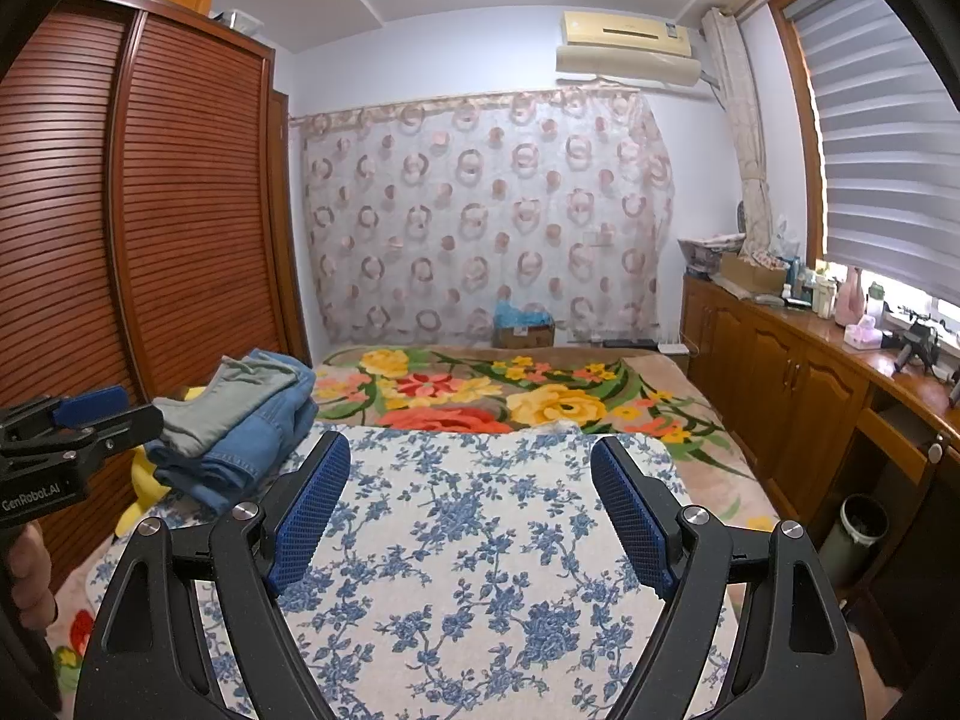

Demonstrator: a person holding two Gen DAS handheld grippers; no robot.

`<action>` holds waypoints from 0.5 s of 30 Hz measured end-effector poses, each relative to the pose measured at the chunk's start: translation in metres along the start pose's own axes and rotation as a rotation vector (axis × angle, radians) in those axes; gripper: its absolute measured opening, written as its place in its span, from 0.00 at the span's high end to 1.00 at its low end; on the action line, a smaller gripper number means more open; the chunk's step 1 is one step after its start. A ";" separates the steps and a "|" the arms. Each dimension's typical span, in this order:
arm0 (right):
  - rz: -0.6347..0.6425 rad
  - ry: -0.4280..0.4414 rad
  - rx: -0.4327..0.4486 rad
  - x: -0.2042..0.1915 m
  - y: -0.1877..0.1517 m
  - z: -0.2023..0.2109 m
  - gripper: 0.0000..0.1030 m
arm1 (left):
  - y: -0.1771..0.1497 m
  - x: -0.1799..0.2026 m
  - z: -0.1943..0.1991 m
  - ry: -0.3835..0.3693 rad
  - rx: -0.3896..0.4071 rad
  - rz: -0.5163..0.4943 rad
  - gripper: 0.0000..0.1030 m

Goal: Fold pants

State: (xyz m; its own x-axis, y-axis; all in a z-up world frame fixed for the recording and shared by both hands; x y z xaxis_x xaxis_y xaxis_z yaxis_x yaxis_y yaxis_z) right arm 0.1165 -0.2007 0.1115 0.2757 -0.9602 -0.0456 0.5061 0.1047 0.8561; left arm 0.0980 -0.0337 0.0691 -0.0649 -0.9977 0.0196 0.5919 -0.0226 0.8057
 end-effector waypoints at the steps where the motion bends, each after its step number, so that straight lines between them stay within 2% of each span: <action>1: 0.000 0.001 0.000 0.000 0.000 0.000 0.18 | 0.000 0.000 0.000 -0.002 0.001 0.000 0.43; 15: 0.001 -0.002 0.000 0.000 0.000 0.000 0.18 | 0.000 0.001 0.000 0.001 0.001 -0.001 0.43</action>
State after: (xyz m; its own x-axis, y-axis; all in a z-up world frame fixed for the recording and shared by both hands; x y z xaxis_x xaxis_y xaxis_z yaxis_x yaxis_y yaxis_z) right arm 0.1165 -0.2008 0.1117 0.2742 -0.9607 -0.0437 0.5056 0.1053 0.8563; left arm 0.0980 -0.0343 0.0690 -0.0652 -0.9977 0.0182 0.5914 -0.0239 0.8060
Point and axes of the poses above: each gripper's, at about its wrist camera, not at the fingertips, and z roughly against the way its jaws point, x to its right, y to its top, the point moved 8 cm from there along -z, roughly the way its jaws point, and after that the axes turned 12 degrees about -x, right-handed, at the moved point
